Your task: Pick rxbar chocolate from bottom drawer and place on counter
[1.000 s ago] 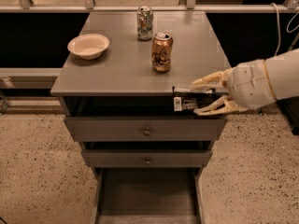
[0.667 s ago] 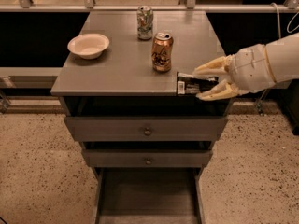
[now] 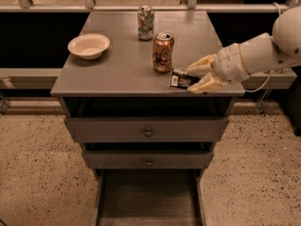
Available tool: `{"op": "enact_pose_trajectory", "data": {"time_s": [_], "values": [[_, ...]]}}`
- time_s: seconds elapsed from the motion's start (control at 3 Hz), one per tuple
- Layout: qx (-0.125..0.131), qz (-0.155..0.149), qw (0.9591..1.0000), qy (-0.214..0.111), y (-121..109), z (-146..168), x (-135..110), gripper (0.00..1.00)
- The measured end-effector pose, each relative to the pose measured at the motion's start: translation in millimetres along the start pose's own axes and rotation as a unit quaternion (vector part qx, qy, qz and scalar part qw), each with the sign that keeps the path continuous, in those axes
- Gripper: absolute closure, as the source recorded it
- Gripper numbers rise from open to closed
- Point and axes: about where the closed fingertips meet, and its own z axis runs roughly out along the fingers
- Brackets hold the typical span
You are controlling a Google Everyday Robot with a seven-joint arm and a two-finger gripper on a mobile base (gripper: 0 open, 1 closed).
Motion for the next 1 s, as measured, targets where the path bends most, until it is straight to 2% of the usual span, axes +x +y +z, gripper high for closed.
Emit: {"op": "enact_pose_trajectory", "data": {"time_s": [0.33,1.0], "values": [[-0.003,0.017,0.9998,0.011,-10,13,13,0.73],[0.015,0.041,0.9986,0.03,-16,11,30,0.28]]}}
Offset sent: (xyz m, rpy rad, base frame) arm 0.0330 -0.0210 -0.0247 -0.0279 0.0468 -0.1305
